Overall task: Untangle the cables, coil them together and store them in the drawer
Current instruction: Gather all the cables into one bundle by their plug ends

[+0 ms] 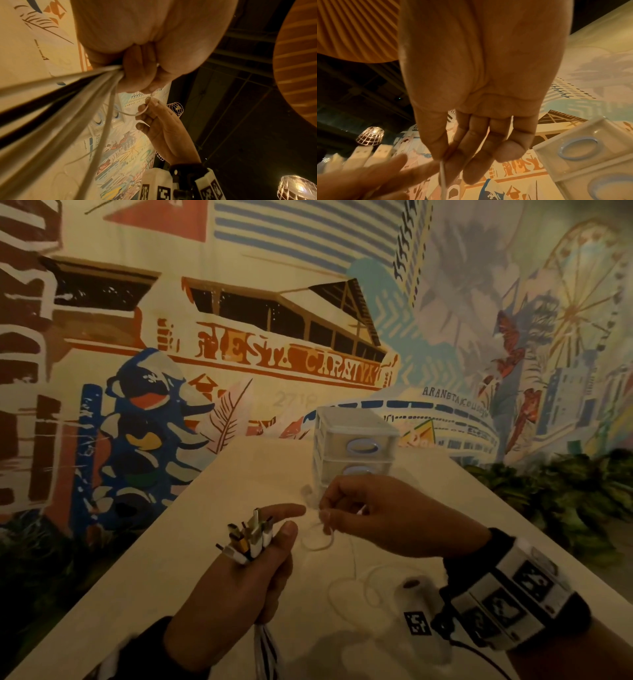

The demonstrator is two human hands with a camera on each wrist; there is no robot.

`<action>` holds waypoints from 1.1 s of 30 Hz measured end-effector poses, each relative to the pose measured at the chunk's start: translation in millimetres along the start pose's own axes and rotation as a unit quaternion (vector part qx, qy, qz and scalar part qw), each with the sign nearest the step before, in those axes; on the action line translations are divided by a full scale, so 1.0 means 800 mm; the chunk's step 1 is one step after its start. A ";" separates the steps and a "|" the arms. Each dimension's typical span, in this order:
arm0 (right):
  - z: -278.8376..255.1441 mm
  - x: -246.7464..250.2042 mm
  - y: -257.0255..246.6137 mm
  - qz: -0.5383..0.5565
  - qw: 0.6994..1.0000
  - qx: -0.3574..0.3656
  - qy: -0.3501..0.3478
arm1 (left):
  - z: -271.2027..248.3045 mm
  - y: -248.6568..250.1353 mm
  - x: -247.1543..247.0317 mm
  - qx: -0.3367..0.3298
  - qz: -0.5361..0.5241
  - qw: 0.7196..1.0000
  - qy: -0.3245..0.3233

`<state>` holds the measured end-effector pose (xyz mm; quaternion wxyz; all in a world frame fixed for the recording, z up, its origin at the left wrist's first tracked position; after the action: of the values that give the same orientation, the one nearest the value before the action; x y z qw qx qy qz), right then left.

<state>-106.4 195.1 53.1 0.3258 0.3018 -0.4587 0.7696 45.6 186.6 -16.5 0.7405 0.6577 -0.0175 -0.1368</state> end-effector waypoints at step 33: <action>-0.033 0.040 0.110 -0.003 0.995 -0.094 0.013 | -0.014 0.018 0.005 -0.069 -0.017 0.997 0.027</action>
<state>-198.9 194.2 22.1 0.3610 0.2610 -0.5240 0.7260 54.0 198.1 -4.5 0.7819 0.6086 0.0235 -0.1327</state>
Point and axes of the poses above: each hand's wrist, its own z-axis towards the middle knuckle, its own x-axis out of the back of the hand, y = z × x, the point moved 8 cm from there along z, towards the middle knuckle, and after that the axes turned 13 degrees about y, right-handed, at the moved point
